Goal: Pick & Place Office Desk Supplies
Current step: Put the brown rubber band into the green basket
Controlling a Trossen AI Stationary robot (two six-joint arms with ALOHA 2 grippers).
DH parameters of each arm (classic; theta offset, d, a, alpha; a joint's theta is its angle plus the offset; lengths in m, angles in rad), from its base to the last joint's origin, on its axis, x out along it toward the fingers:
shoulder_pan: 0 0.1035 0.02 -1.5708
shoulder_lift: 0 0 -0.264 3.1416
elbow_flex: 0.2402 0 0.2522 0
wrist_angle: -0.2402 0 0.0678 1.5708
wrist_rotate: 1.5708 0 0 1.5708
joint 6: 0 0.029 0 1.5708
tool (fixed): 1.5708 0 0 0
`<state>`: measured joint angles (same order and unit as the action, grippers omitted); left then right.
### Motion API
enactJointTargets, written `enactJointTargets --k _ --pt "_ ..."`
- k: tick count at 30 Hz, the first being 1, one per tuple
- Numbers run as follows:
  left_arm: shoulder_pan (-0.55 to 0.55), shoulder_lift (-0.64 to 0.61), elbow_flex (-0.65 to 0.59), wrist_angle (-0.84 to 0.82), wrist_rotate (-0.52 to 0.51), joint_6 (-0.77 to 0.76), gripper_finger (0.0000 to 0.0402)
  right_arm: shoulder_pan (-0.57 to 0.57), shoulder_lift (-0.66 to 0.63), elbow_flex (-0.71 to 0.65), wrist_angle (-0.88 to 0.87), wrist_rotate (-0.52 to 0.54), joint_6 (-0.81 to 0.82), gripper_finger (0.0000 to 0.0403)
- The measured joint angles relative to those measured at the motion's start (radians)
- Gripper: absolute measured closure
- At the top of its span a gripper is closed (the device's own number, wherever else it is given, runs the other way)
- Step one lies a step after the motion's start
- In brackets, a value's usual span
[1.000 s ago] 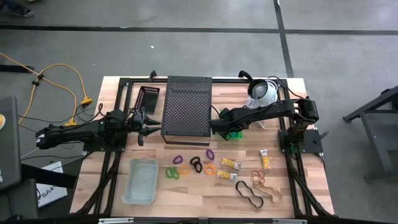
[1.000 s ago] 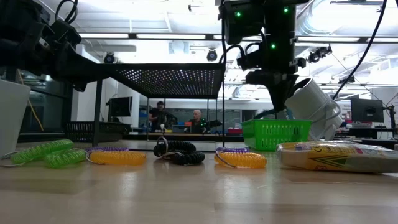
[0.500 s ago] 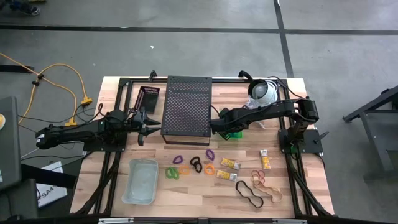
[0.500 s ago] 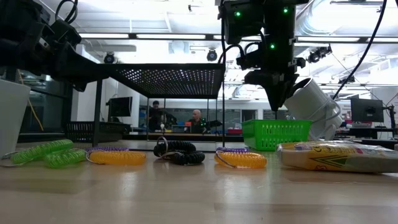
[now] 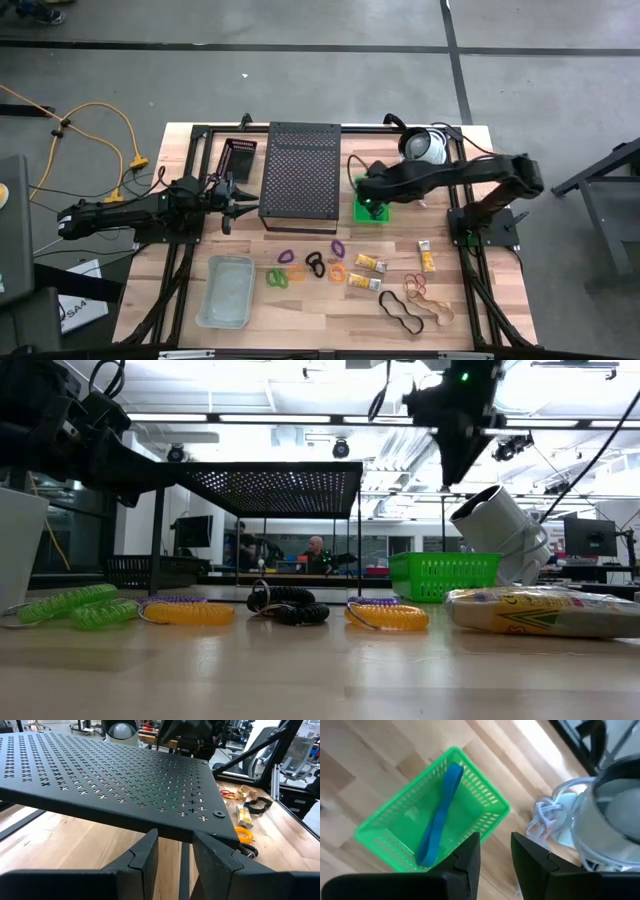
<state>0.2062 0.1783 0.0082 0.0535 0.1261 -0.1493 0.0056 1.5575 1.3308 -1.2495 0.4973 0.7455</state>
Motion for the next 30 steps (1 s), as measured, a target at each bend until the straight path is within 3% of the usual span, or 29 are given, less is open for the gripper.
enactJointTargets --k 7,16,21,30 --pt "0.0 0.0 0.0 0.0 0.0 0.0 0.0284 0.07 -0.021 -0.013 0.009 -0.012 -0.075 0.0305" --pt "0.0 0.0 0.0 0.0 0.0 0.0 0.0284 0.23 -0.041 -0.058 0.015 -0.153 -0.059 0.0306" --pt "0.0 0.0 0.0 0.0 0.0 0.0 0.0284 0.36 -0.049 -0.105 0.053 -0.201 0.083 0.0306" --pt "0.0 0.0 0.0 0.0 0.0 0.0 0.0284 0.647 -0.049 -0.183 0.123 -0.247 0.491 0.0306"
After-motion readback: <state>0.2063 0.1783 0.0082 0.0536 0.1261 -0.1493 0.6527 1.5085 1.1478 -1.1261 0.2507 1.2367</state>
